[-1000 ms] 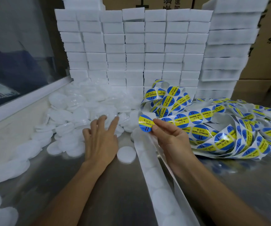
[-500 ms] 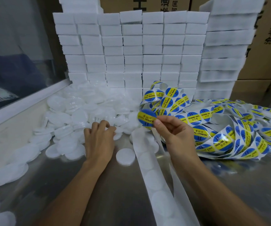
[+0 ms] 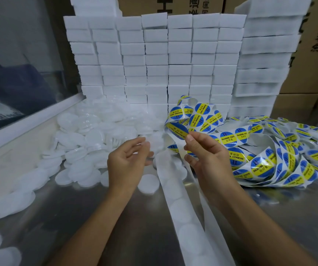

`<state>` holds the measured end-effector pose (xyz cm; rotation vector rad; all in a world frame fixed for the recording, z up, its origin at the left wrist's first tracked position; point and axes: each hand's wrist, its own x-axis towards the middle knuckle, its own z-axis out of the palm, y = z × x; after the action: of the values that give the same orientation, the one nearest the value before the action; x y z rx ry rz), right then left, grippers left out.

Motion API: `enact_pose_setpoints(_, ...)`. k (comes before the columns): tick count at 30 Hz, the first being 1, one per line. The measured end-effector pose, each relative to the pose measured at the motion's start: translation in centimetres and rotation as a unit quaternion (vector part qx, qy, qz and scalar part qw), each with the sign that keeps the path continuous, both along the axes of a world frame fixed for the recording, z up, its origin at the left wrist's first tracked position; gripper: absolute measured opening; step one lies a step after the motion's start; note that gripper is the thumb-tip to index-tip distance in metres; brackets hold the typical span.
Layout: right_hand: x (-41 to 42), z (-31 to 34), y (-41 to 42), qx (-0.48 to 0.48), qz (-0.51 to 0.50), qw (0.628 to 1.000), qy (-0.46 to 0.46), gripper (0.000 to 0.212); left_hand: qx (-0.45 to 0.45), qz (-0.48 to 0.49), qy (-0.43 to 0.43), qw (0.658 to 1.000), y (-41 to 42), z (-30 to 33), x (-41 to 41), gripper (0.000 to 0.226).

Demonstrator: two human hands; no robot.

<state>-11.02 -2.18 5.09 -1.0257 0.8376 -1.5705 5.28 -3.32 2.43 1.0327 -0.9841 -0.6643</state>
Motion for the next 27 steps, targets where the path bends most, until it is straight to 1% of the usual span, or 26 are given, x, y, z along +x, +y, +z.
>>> enact_pose_setpoints(2, -0.21, 0.15, -0.07, 0.011, -0.005, 1.000, -0.007, 0.008, 0.007, -0.016, 0.026, 1.000, 0.24, 0.25, -0.27, 0.012)
enact_pose_setpoints(6, -0.32, 0.44, -0.08, 0.016, -0.008, 0.999, -0.032, 0.008, 0.025, -0.036, 0.053, 0.998, 0.23, 0.35, -0.36, 0.022)
enact_pose_setpoints(8, -0.31, 0.42, -0.09, 0.008, -0.010, 0.999, -0.035, 0.009, 0.037, -0.066, 0.093, 0.993, 0.18, 0.46, -0.25, 0.028)
enact_pose_setpoints(11, -0.36, 0.28, -0.16, 0.000, -0.013, 0.999, -0.030, 0.013, 0.053, -0.129, 0.174, 0.975, 0.20, 0.73, -0.23, 0.020)
enact_pose_setpoints(13, -0.41, 0.19, -0.19, -0.008, -0.012, 1.000, -0.012, 0.014, 0.054, -0.153, 0.200, 0.966, 0.26, 0.79, -0.27, 0.024)
enact_pose_setpoints(15, -0.36, 0.09, -0.15, -0.017, -0.011, 1.000, 0.017, 0.015, 0.051, -0.164, 0.205, 0.964, 0.25, 0.78, -0.27, 0.032)
enact_pose_setpoints(19, -0.16, -0.09, 0.00, -0.048, -0.029, 0.996, 0.068, 0.012, 0.049, -0.185, 0.206, 0.960, 0.34, 0.92, -0.36, 0.031)
enact_pose_setpoints(22, -0.02, -0.20, 0.09, -0.060, -0.027, 0.995, 0.075, 0.007, 0.048, -0.196, 0.202, 0.958, 0.42, 1.00, -0.45, 0.028)
enact_pose_setpoints(25, 0.04, -0.30, 0.15, -0.056, -0.022, 0.996, 0.072, 0.008, 0.048, -0.206, 0.197, 0.957, 0.50, 1.06, -0.52, 0.017)
enact_pose_setpoints(27, 0.05, -0.29, 0.14, -0.054, -0.020, 0.996, 0.072, 0.009, 0.049, -0.207, 0.195, 0.957, 0.54, 1.11, -0.52, 0.016)
